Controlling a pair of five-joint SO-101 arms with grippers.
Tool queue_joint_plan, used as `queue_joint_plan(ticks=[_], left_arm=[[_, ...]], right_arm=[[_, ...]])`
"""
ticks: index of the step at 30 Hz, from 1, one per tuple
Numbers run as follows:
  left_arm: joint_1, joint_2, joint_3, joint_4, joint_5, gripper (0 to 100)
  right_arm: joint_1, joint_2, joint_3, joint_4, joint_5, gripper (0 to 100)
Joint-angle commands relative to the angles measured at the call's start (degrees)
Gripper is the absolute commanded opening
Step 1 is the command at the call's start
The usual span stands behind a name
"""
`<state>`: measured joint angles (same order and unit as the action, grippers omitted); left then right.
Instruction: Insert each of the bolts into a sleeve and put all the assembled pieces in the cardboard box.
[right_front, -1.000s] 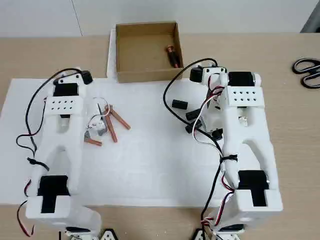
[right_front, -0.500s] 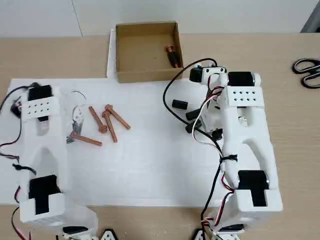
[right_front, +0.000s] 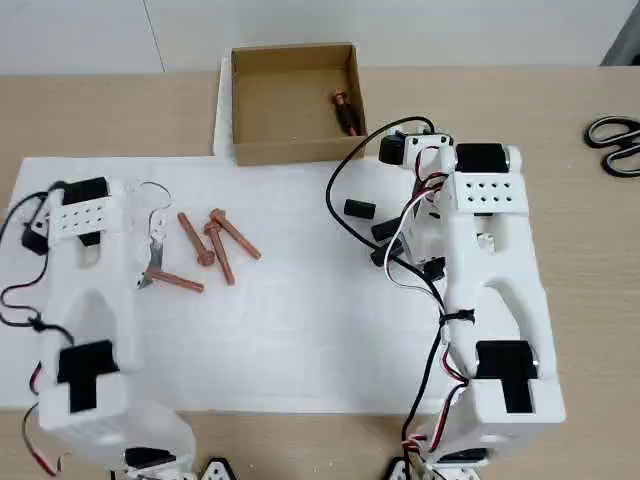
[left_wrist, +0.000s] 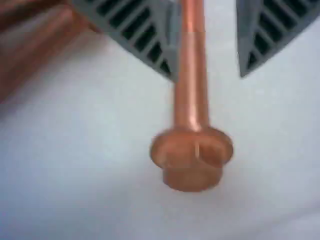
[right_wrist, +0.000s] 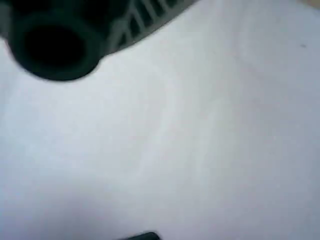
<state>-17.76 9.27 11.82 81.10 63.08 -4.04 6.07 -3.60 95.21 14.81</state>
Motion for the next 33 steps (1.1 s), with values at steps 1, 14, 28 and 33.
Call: queue_joint_plan(ticks=[1, 14, 28, 33], left_arm=[[-0.26, 3.87, -0.4, -1.05, 1.32, 7], [-0.35, 9.41, -4.18, -2.11, 3.34, 7], [-0.09, 0.26, -9.01, 2.81, 0.97, 7], [0.0, 3.43, -9.01, -0.35, 1.14, 7]], right_arm=[[0.22, -3.21, -0.18, 0.31, 0.09, 0.6], [0.4, -3.12, -0.09, 0.31, 0.09, 0.6], [0.13, -3.12, -0.09, 0.22, 0.26, 0.6], [0.13, -3.12, -0.09, 0.22, 0.18, 0.6]])
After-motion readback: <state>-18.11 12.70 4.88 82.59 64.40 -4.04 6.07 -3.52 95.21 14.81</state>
